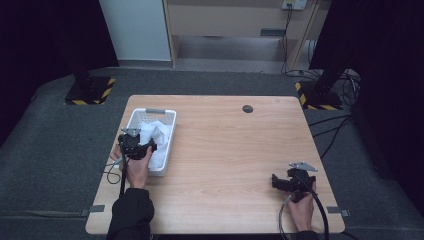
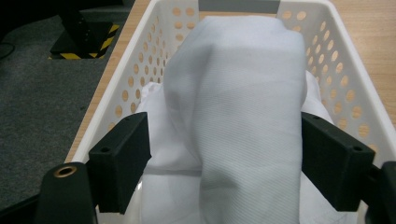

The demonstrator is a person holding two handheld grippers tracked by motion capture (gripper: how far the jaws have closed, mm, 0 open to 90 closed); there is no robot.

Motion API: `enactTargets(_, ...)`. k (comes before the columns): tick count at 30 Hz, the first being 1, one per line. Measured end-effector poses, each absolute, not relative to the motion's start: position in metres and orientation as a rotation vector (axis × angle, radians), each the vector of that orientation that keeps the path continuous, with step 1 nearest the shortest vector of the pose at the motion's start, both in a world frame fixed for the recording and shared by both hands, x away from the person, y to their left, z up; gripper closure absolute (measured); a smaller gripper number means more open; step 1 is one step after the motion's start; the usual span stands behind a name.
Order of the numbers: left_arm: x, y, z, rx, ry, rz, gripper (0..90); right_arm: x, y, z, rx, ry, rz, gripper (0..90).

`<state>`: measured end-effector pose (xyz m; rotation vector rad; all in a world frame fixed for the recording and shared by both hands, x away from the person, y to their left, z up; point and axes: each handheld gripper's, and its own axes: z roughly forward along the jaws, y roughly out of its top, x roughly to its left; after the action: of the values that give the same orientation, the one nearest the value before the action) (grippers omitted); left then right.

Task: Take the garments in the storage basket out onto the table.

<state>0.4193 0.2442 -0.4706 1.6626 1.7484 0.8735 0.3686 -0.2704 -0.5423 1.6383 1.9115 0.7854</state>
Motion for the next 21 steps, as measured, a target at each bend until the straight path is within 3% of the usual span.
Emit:
enactTargets(12, 0.425, 0.243, -0.478, 1.697, 1.784, 0.842, 33.3, 0.369, -0.271, -0.542, 1.636, 1.913, 0.785, 0.2)
enactTargets(21, 0.427, 0.241, -0.482, 1.71, 1.775, 0.787, 48.6, 0.369, -0.27, -0.542, 1.638, 1.912, 0.785, 0.2)
